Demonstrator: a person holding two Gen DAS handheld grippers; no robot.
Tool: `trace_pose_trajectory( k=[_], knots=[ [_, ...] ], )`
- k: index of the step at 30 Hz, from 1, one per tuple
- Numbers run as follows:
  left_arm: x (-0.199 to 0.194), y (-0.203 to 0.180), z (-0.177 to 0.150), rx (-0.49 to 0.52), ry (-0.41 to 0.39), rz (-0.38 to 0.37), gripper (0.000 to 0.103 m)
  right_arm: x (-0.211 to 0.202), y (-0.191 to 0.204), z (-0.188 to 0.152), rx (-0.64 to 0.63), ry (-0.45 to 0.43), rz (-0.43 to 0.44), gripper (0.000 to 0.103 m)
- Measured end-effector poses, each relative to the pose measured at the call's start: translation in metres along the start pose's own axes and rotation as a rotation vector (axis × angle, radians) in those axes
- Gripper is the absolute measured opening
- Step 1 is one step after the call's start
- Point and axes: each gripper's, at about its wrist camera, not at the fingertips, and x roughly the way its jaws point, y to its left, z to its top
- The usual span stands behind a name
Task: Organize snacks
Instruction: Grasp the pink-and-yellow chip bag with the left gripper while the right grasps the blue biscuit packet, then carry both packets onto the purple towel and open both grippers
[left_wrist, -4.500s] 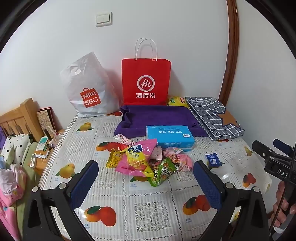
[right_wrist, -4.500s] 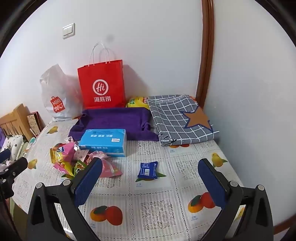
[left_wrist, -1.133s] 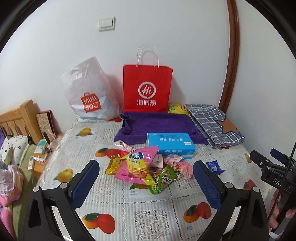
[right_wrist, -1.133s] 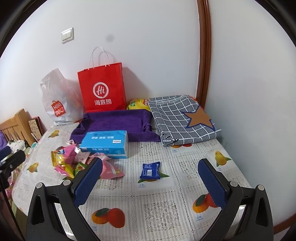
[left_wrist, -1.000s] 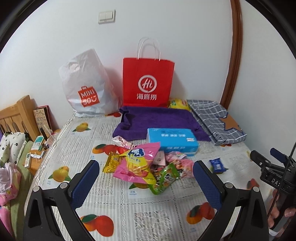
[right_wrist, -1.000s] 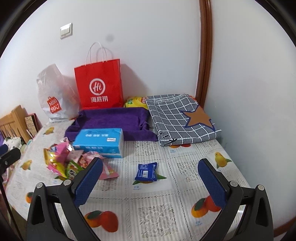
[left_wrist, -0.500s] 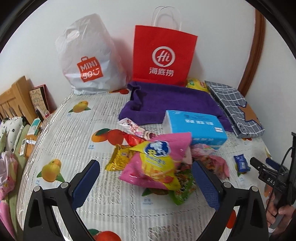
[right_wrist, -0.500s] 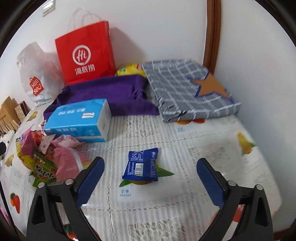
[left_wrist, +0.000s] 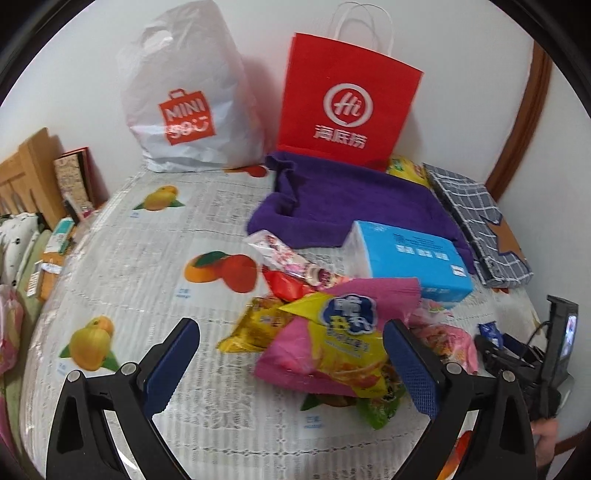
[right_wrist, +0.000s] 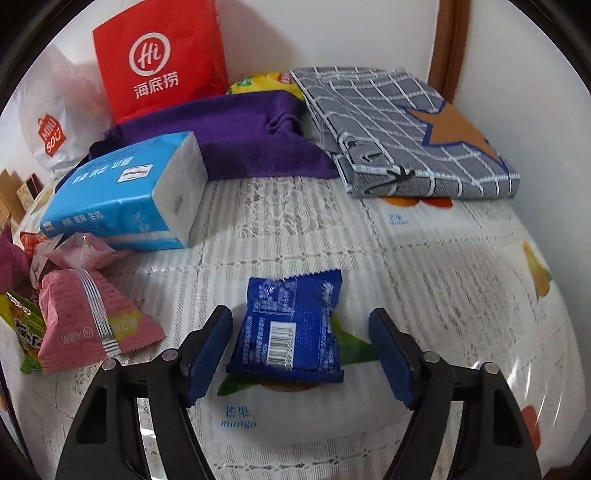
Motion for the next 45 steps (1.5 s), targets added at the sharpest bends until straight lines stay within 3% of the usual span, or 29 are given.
trace_pose_trajectory(
  k=[3,17,18,20,21,29,45],
  knots=[
    [0.006,-0.008,-0.002,0.027,0.013,-0.040,0.101,-0.001,0.000,0.002,-0.004,0.004,0.011,0.048],
    [0.040,-0.030,-0.007,0.121,0.061,-0.011,0.099,-0.018,0.002,0.002,-0.004,-0.010,0.019,0.046],
    [0.043,-0.031,-0.008,0.131,0.066,-0.008,0.097,-0.020,0.002,0.003,-0.005,-0.013,0.022,0.046],
    [0.046,-0.033,-0.009,0.141,0.080,-0.010,0.079,-0.024,0.004,0.003,-0.009,-0.021,0.024,0.046],
    [0.047,-0.033,-0.009,0.142,0.087,-0.015,0.074,-0.025,0.005,0.004,-0.011,-0.023,0.026,0.046],
    [0.030,-0.030,-0.001,0.132,0.067,-0.051,0.056,-0.042,0.015,0.015,-0.011,-0.054,0.059,0.046],
    [-0.009,-0.050,0.056,0.139,-0.002,-0.093,0.055,-0.085,0.042,0.068,-0.052,-0.137,0.108,0.046]
  ],
)
